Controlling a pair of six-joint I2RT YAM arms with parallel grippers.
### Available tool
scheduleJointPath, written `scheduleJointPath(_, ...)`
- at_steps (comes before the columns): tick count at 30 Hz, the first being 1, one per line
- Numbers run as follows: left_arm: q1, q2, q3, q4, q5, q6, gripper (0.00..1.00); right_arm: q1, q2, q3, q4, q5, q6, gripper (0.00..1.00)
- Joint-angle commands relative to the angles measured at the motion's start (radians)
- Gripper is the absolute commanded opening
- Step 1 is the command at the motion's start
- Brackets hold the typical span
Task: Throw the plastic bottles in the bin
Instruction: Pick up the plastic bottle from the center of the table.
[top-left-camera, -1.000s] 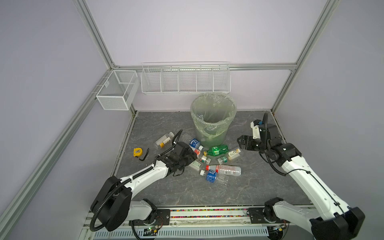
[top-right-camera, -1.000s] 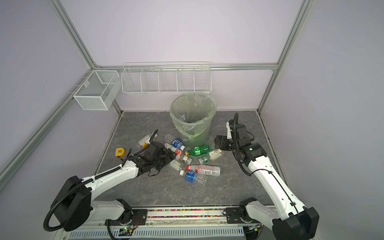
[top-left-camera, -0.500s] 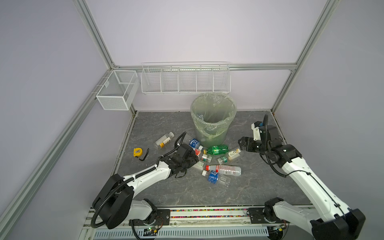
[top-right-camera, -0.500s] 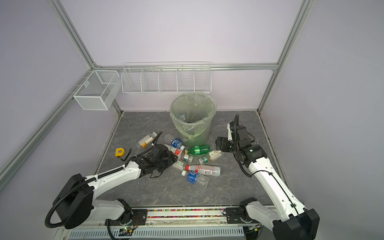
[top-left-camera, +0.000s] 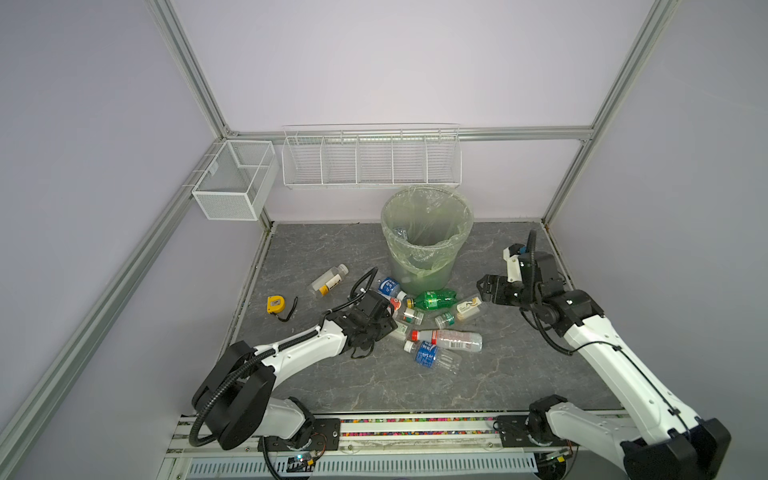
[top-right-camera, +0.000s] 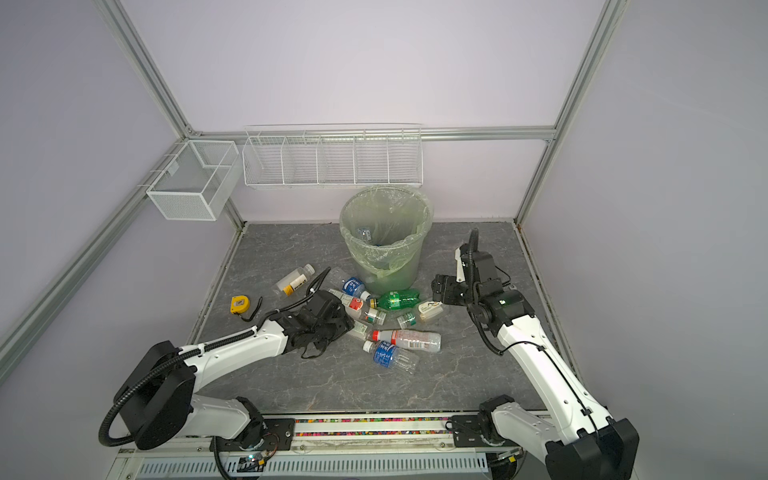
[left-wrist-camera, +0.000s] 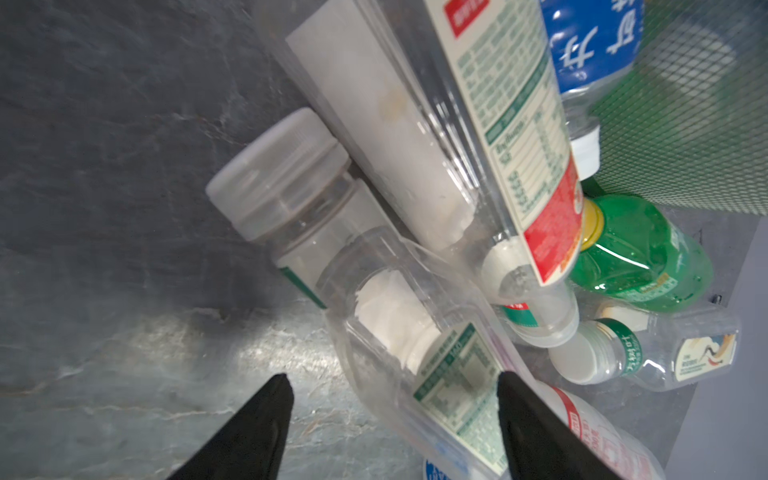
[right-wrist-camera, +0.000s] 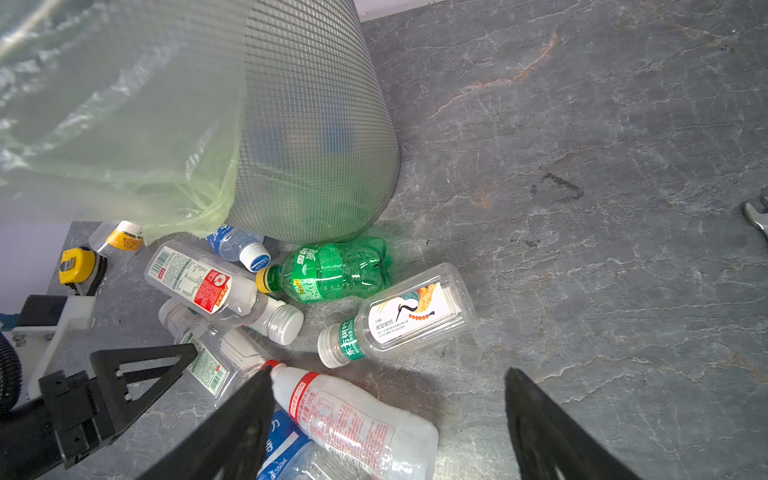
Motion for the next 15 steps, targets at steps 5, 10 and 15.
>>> scheduleJointPath(5,-0.004,0.096,0.056,0.051,0.039,-0.057,0.78,-0.011,0.004,-0.021,0.014,0.004,0.003,0.88)
scheduleJointPath(10,-0.004,0.153,0.089,0.039,0.062,-0.045,0.78,-0.022,0.003,-0.022,0.01,0.005,0.0,0.88)
scheduleJointPath(15,-0.004,0.144,0.06,0.038,0.053,-0.045,0.73,-0.032,0.003,-0.025,0.013,0.002,-0.002,0.88)
